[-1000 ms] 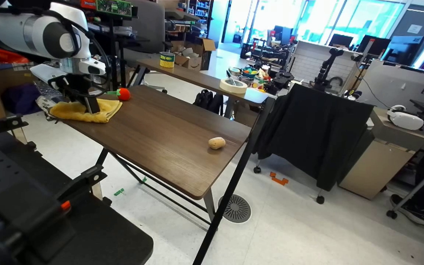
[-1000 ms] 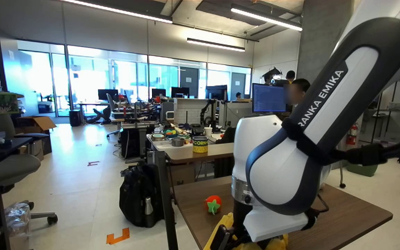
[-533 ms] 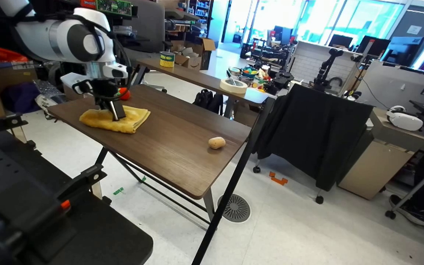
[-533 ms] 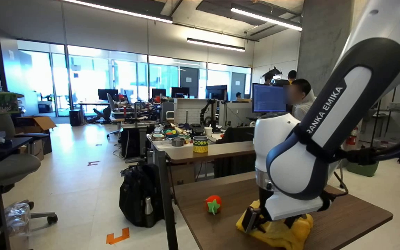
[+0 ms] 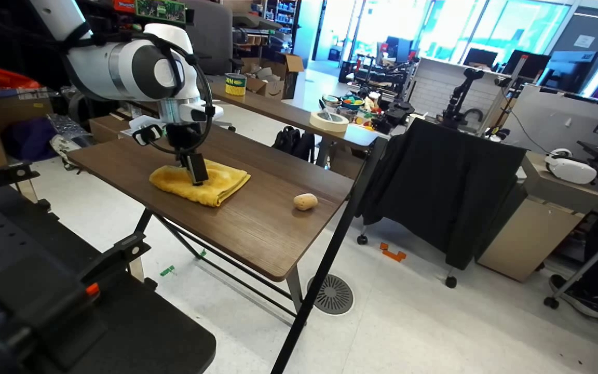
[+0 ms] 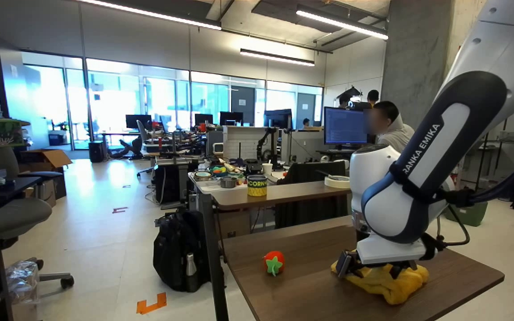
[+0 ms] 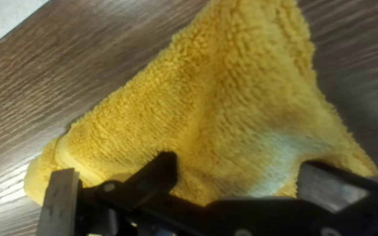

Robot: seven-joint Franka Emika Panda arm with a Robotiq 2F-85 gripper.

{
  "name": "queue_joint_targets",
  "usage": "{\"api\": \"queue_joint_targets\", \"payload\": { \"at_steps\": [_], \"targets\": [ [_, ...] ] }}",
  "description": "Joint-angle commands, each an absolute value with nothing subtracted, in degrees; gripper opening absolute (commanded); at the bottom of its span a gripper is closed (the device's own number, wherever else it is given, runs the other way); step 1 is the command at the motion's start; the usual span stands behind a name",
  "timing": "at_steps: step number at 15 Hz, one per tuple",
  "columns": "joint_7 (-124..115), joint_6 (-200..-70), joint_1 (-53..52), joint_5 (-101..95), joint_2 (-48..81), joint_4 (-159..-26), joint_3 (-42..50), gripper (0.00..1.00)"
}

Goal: Wipe the table with the orange towel

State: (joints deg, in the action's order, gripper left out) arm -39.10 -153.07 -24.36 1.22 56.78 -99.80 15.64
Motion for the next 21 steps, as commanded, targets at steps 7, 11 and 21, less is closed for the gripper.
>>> {"api": "queue_joint_targets", "payload": {
  "at_steps": [7, 11, 21],
  "targets": [
    [-53.41, -145.23, -21.72, -0.61, 71.21, -78.69, 18.0, 1.0],
    [-55.02, -144.73, -16.73, 0.74, 71.36, -77.49, 14.65, 1.0],
    [-36.33, -145.62, -11.89, -0.38, 61.06, -84.92, 6.49, 1.0]
  ]
}}
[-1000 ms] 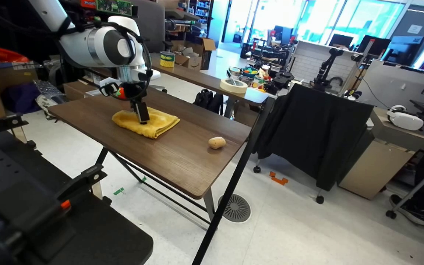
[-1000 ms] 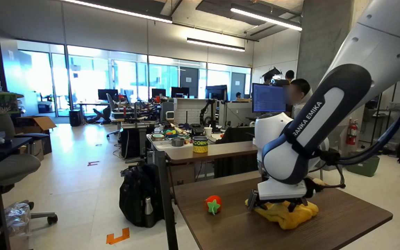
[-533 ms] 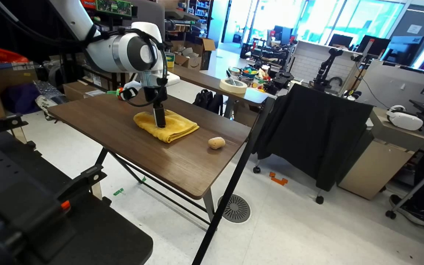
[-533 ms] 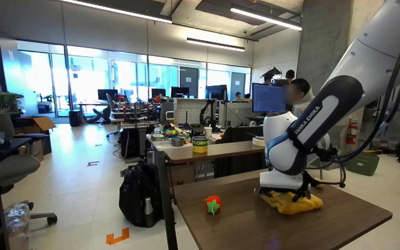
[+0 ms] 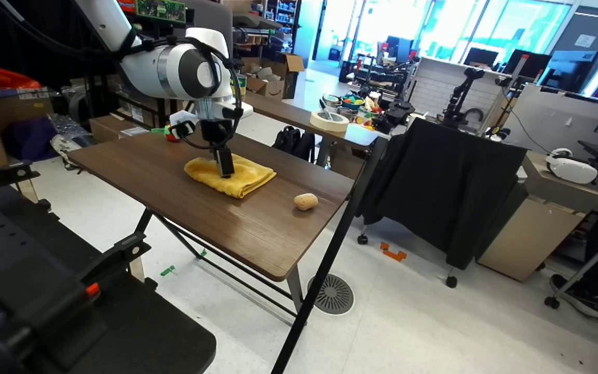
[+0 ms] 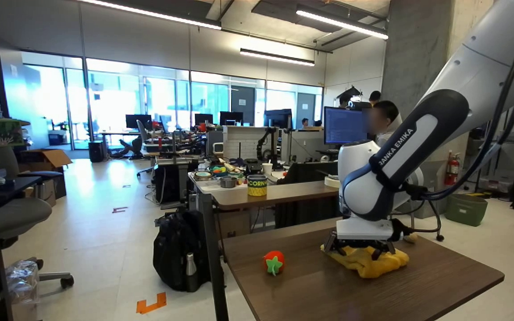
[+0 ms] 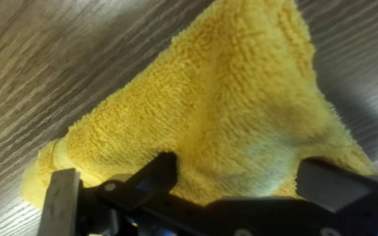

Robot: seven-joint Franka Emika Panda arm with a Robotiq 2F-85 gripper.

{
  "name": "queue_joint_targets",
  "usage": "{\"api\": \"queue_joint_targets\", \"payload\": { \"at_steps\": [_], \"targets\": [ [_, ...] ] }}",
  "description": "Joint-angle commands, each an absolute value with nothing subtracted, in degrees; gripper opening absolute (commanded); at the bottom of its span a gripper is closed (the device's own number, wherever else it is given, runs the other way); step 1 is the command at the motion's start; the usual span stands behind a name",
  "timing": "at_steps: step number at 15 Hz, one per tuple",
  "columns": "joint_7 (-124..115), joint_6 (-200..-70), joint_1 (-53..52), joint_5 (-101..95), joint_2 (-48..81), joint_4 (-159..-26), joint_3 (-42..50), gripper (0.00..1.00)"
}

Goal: Wipe the table with the orange towel

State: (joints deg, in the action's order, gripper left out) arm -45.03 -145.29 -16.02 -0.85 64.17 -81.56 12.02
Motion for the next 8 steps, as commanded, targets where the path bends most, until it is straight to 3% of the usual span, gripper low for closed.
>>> {"api": "queue_joint_targets", "payload": {
  "at_steps": [1, 4, 5, 8],
  "targets": [
    [-32.65, -145.0, -10.32, 0.23, 60.46, -85.05, 4.91, 1.0],
    [-21.37, -140.93, -5.39, 2.51, 58.19, -85.42, 0.89, 1.0],
    [-27.58, -143.82, -9.53, 1.81, 61.38, -83.01, 4.83, 1.0],
    [-22.55, -142.04, -6.55, 2.58, 59.71, -83.53, 2.71, 1.0]
  ]
}}
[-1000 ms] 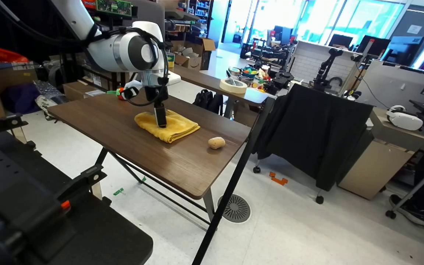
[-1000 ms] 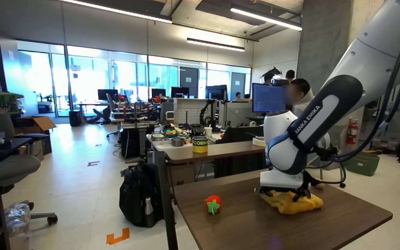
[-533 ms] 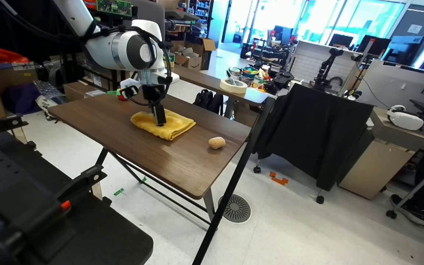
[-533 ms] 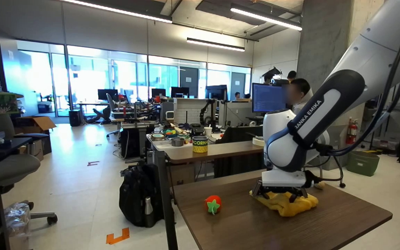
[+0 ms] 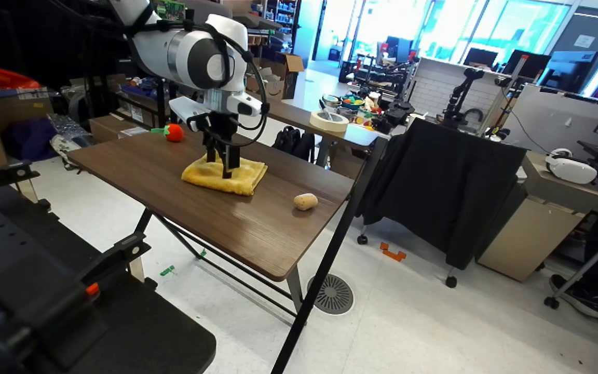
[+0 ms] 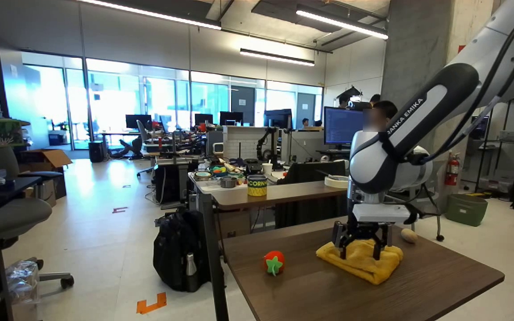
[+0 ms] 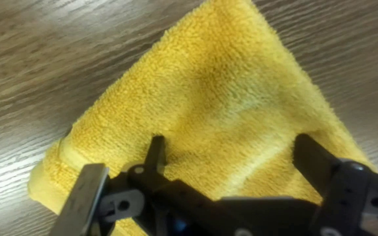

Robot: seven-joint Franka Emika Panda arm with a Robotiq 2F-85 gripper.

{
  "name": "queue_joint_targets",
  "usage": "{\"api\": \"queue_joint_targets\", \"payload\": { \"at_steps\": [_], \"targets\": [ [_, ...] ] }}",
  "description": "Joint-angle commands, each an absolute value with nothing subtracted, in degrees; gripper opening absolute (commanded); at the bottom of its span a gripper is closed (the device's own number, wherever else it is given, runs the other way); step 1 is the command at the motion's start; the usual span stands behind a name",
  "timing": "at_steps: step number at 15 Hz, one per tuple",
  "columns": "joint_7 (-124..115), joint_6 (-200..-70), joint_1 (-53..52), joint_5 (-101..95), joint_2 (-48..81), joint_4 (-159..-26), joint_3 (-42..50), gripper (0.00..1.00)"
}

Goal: Wipe the table with the orange towel

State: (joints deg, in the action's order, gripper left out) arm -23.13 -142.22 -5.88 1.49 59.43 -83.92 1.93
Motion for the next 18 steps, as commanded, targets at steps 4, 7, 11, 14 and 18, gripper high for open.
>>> {"api": "queue_joint_targets", "payload": {
  "at_steps": [4, 7, 11, 14, 18],
  "targets": [
    [-29.28, -145.43, -8.94, 1.38, 66.52, -78.42, 8.85, 1.0],
    [-35.21, -145.13, -6.65, 3.37, 74.0, -69.63, 12.07, 1.0],
    [-43.04, -143.84, -2.57, 5.04, 78.83, -59.47, 13.87, 1.0],
    [-50.62, -142.21, -0.12, 5.95, 83.19, -51.86, 14.9, 1.0],
    [-61.88, -139.54, -0.9, 6.27, 86.22, -44.96, 13.64, 1.0]
  ]
}}
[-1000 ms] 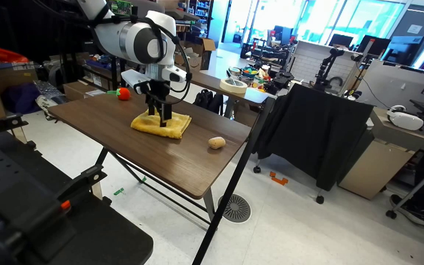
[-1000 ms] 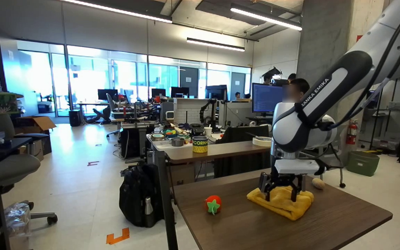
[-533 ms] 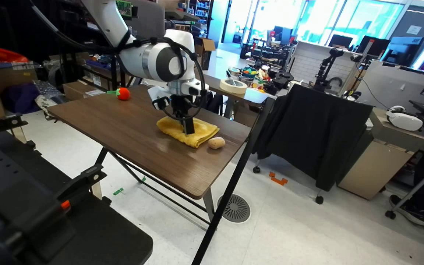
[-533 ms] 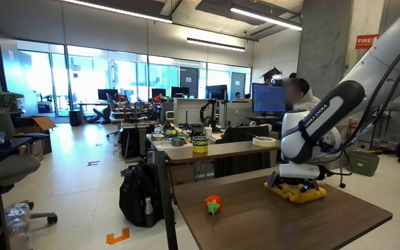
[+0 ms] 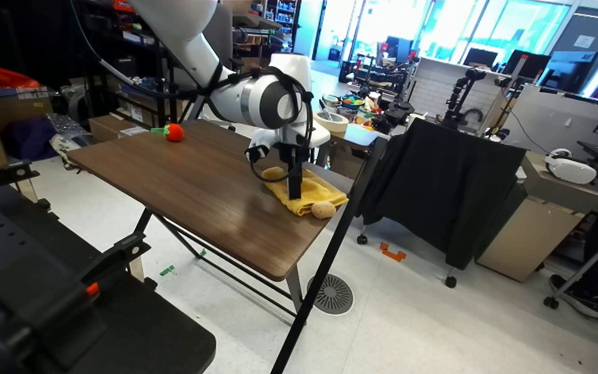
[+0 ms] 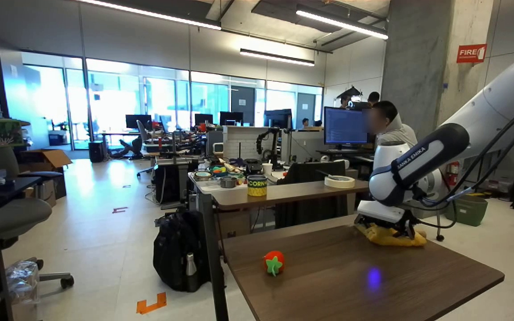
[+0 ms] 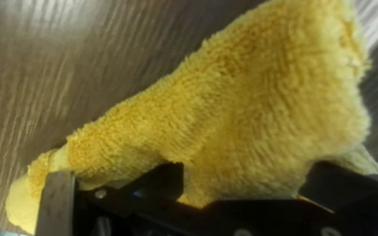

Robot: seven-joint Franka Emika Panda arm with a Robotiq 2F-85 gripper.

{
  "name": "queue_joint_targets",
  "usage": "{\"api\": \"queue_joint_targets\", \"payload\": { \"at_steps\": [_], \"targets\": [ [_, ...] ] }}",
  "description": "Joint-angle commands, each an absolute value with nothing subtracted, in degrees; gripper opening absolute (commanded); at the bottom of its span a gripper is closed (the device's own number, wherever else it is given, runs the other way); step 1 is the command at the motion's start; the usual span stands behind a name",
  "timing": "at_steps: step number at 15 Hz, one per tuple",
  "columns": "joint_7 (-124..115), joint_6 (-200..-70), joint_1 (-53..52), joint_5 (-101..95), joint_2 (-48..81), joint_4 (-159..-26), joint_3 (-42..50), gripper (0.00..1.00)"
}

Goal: Wipe the table with the orange towel

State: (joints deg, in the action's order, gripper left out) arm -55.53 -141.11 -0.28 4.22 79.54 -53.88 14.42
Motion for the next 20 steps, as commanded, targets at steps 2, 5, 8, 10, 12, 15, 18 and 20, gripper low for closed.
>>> {"api": "queue_joint_targets", "payload": {
  "at_steps": [2, 5, 8, 10, 12, 15, 18, 20],
  "targets": [
    [-64.16, -141.55, -2.24, 4.99, 86.38, -43.58, 11.43, 1.0],
    [-66.27, -138.71, -5.17, 4.93, 89.31, -37.84, 10.38, 1.0],
    [-66.04, -139.66, -8.51, 3.68, 85.13, -42.81, 6.75, 1.0],
    [-64.65, -137.82, -9.67, 4.17, 86.58, -39.3, 4.62, 1.0],
    [-63.94, -137.51, -10.68, 4.38, 86.86, -38.58, 2.92, 1.0],
    [-65.22, -139.24, -10.77, 3.41, 86.52, -40.49, 4.34, 1.0],
    [-67.47, -138.53, -7.7, 2.8, 86.5, -41.67, 7.57, 1.0],
    [-70.11, -137.04, -5.91, 1.78, 86.72, -42.21, 10.91, 1.0]
  ]
}}
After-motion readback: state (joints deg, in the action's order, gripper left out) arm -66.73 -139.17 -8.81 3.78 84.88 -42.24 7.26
